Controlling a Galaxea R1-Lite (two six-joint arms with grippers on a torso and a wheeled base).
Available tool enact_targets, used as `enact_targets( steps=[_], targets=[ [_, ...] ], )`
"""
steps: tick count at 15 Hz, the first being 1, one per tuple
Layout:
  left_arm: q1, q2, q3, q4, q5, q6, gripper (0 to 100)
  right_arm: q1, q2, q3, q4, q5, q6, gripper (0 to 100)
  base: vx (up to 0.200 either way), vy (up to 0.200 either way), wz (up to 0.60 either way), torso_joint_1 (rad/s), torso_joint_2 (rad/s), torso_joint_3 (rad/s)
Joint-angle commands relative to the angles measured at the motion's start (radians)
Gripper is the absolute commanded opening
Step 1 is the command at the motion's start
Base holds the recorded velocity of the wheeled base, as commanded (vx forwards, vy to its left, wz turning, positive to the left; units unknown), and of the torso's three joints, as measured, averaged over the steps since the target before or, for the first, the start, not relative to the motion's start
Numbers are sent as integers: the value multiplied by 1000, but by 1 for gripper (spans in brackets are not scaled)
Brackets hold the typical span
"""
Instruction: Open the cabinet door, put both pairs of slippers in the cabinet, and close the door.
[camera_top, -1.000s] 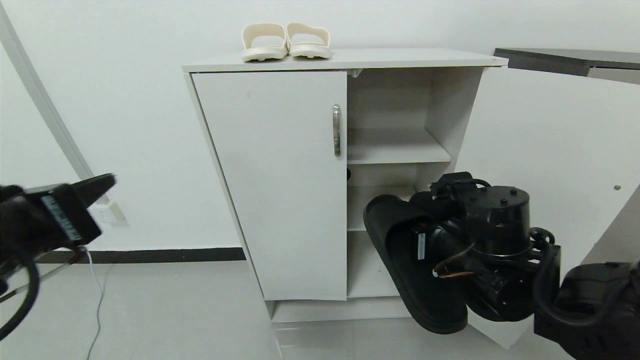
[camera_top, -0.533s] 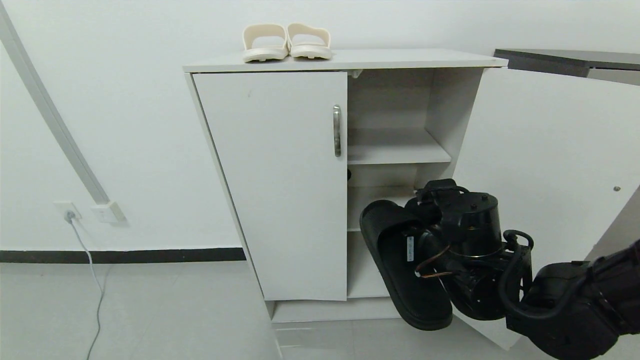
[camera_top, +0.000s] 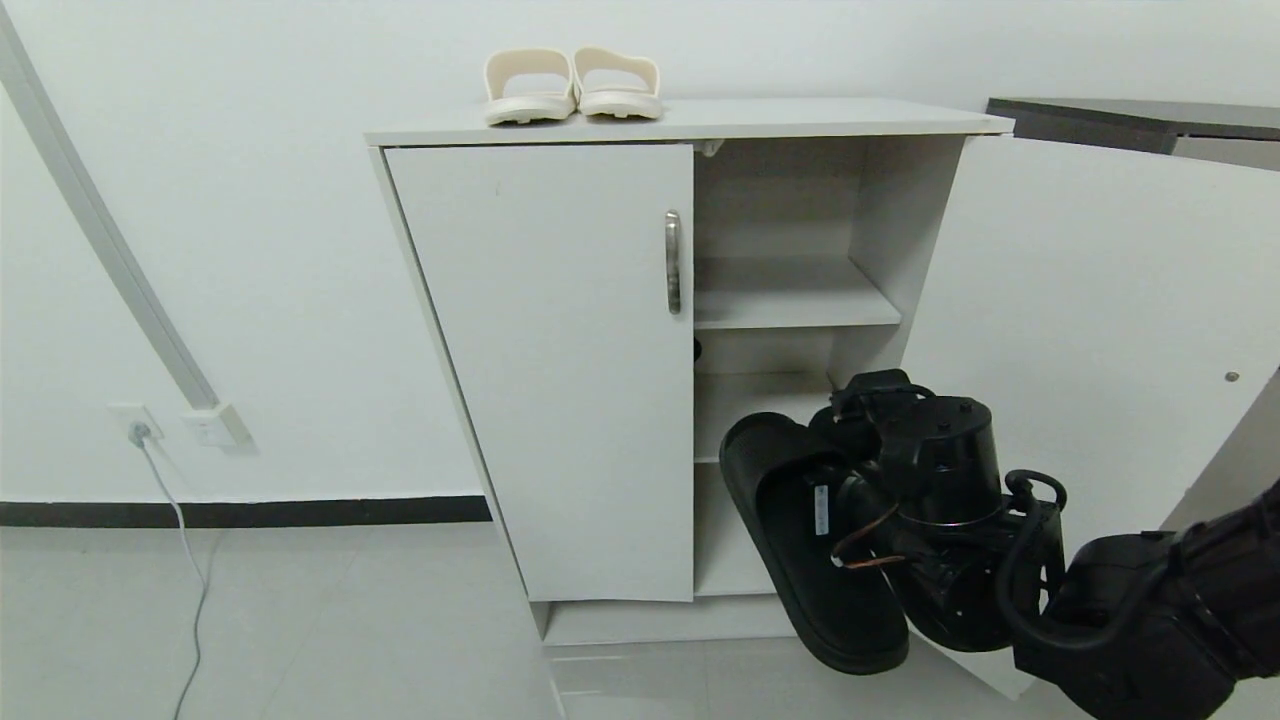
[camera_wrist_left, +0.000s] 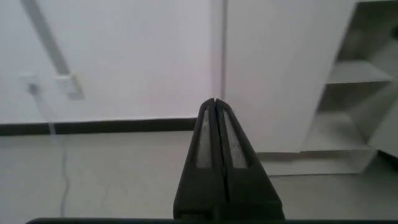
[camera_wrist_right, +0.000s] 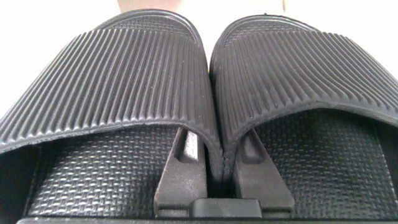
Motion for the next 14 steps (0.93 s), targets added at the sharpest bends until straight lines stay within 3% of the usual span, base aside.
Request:
enact_targets(
  steps=[1,6,9,14],
  targets=[
    [2,-28,-1,56,-59,-16,0,7,-1,1,-1,2,0,0,0,0,0,0,0,0],
    [2,-28,5,30,-63,-43,0,18,76,-28,-54,-13,0,0,0,0,0,0,0,0],
    [2,-28,5,30,-63,-43,0,16,192,-129,-82,-127,9,0,0,0,0,0,0,0],
    [2,-28,5,30,-63,-43,0,15,264,-209,-62,-164,33,0,0,-40,0,0,0,0]
  ],
)
